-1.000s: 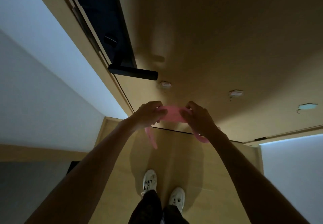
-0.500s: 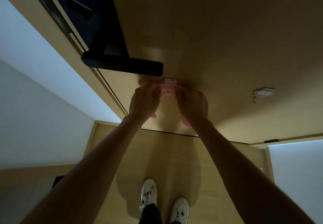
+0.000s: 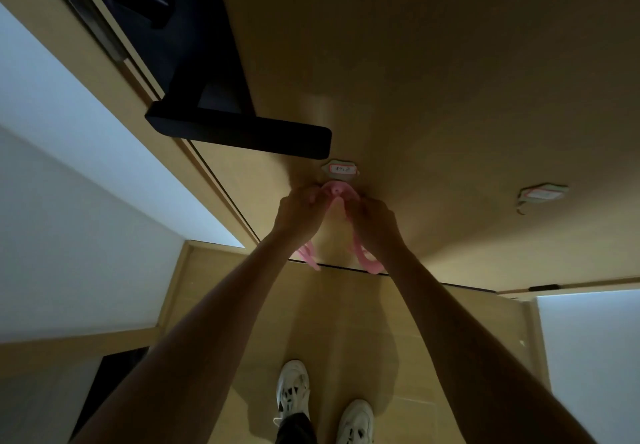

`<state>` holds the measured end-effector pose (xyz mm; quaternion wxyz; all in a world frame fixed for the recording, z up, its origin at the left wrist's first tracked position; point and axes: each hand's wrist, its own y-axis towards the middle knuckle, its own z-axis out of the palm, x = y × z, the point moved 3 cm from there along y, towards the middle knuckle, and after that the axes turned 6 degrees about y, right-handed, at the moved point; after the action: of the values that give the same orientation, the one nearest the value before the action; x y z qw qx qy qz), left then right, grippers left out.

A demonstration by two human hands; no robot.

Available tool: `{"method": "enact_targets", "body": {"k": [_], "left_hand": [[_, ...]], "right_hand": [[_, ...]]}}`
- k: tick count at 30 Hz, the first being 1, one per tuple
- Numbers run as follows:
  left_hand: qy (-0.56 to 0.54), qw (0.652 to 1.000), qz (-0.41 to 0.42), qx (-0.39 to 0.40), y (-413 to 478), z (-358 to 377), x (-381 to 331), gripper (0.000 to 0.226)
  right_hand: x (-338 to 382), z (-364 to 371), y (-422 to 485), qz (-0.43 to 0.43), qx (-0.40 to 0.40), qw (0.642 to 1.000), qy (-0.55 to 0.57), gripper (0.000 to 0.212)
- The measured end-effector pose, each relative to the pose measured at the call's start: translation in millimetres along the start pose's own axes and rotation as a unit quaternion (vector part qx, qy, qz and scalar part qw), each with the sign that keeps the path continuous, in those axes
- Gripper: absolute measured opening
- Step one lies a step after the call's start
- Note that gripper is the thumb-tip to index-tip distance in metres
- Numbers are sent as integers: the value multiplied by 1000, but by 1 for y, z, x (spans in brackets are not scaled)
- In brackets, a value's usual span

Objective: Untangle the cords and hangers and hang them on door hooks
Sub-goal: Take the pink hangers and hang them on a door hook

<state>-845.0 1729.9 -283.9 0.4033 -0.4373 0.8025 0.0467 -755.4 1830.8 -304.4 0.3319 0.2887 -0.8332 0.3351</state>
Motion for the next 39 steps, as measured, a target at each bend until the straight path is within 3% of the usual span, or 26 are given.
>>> {"method": "enact_targets", "body": {"k": [5,8,10,13,15,20,23,27,32,39], "left_hand": [[-250,961,-89,81,-9,7,8,24],[-302,937,-132,112,-13,11,6,28],[-306,937,-131,108,-12,13,5,28],[-284,950,-91,95,-11,12,4,20],[-270,956,-71,94,-11,12,4,18],[-254,954,-95,130,-17,12,4,18],[-139,974,-60,168,-22,14,2,45],[20,997,19,67,-20,16,3,38],[63,996,65,20,-20,20,6,24],[56,997,34,41,-15,18,10,19]], "right_hand": [[-10,3,-5,19,34,991,130,21],[-20,7,-18,-6,-2,987,162,22],[-21,8,-27,-27,-24,983,179,36],[-19,5,-33,-98,-36,986,128,74],[-20,5,-36,-140,-51,987,62,87],[-15,7,-37,-205,-154,957,-137,53],[-11,12,-36,-200,-164,943,-209,42],[-10,14,-36,-210,-202,934,-205,40],[-2,14,-32,-246,-245,905,-245,40],[4,11,-38,-219,-187,952,-105,46]]}}
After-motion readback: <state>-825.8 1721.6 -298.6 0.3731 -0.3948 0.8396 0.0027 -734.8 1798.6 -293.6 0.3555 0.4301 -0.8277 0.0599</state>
